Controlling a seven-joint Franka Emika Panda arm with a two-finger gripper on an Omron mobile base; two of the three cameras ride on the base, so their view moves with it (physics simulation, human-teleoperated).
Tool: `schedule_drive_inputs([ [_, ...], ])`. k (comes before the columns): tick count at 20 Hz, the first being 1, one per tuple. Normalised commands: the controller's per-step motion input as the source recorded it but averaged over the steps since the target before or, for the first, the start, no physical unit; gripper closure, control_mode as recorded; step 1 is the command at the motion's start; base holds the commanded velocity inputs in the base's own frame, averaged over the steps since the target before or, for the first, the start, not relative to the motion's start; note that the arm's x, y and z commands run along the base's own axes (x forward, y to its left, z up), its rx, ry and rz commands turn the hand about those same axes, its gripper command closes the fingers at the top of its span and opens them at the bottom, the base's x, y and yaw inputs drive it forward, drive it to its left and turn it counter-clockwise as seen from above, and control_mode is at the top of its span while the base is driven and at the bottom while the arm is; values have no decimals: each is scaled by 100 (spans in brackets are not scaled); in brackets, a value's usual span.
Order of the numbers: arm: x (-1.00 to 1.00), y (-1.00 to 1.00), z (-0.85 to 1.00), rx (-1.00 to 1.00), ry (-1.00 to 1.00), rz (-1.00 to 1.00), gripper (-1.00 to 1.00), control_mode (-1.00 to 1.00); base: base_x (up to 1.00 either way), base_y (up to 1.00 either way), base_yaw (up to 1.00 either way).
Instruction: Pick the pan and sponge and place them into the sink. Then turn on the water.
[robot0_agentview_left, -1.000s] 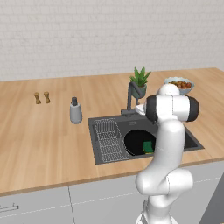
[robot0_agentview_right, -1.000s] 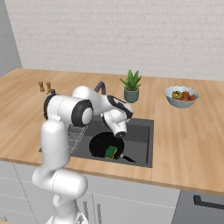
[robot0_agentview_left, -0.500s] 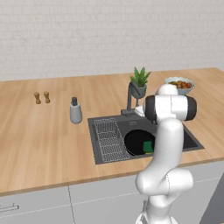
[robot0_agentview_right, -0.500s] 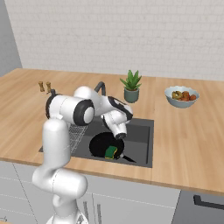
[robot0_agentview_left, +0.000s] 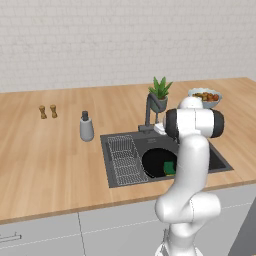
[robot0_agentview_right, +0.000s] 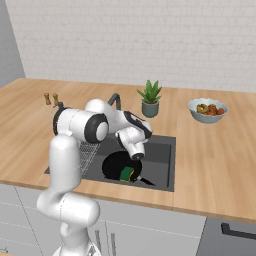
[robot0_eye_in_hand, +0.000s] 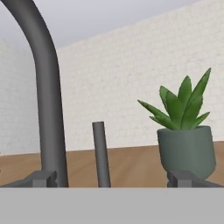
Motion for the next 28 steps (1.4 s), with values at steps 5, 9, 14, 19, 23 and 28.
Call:
schedule_drive_inputs([
  [5,0,0,0,0,9,-1,-100,-100,0,0,0],
  [9,9,0,0,0,9,0,-100,-100,0,0,0],
  [14,30,0,0,0,0,0,-100,-100,0,0,0],
  [19,16,0,0,0,0,0,-100,-100,0,0,0],
  [23,18,0,0,0,0,0,-100,-100,0,0,0],
  [28,18,0,0,0,0,0,-100,-100,0,0,0],
])
